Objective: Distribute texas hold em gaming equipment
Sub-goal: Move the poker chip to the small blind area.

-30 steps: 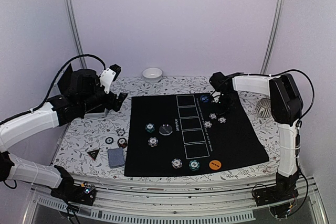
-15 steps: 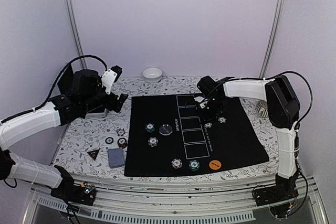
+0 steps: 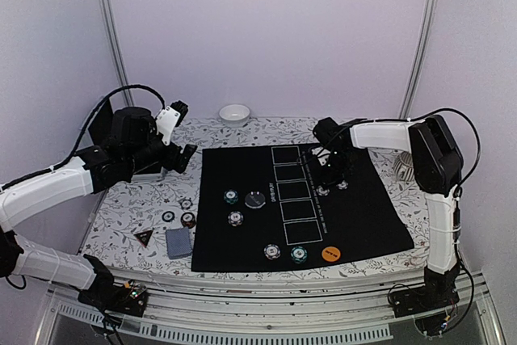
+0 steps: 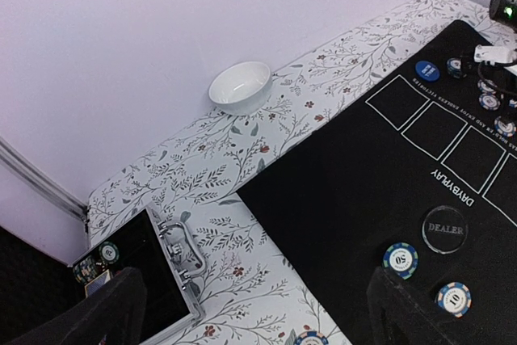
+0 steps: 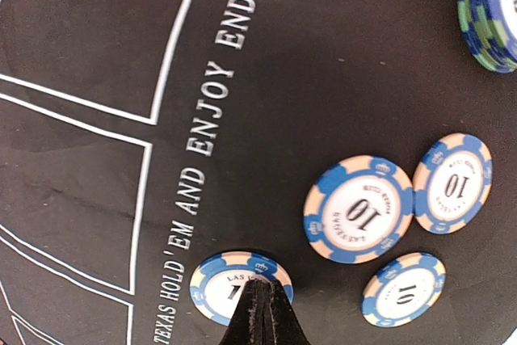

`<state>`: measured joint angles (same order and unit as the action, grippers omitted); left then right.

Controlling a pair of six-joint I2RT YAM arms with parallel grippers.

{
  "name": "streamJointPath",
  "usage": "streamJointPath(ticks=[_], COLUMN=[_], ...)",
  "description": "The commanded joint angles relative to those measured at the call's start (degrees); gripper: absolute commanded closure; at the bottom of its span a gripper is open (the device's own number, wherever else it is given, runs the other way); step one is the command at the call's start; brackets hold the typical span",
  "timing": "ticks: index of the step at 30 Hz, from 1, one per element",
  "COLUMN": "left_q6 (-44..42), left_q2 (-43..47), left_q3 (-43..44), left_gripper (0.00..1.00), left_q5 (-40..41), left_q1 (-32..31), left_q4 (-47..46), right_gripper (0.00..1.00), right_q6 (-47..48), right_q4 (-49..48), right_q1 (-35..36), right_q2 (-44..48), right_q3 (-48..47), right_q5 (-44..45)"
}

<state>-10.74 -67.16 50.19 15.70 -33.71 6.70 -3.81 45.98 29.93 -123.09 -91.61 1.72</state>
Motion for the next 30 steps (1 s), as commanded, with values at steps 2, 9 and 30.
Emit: streamJointPath(ticks=[2,9,30], left_q6=[-0.43,-0.44,-0.62], left_q2=[-0.12,-0.32,-0.15], left_q3=[-0.62,-0.62,-0.8], left_gripper=[0.02,0.02,0.02], left_q5=[-0.32,-0.27,-0.15], left_q1=[0.67,0.67,0.82], left_q4=[-0.99,-1.03,-1.07], right_gripper=[0.97,0.97,0.97], right_q6=[0.04,1.17,-1.36], right_q4=[3.24,1.62,2.29], right_q1=[-0.05,4.99,-2.56], right_q2=[0.69,-0.09,-0.12], right_q3=[-0.84,-5.44,1.52], right_q5=[0.03,-8.58,1.97])
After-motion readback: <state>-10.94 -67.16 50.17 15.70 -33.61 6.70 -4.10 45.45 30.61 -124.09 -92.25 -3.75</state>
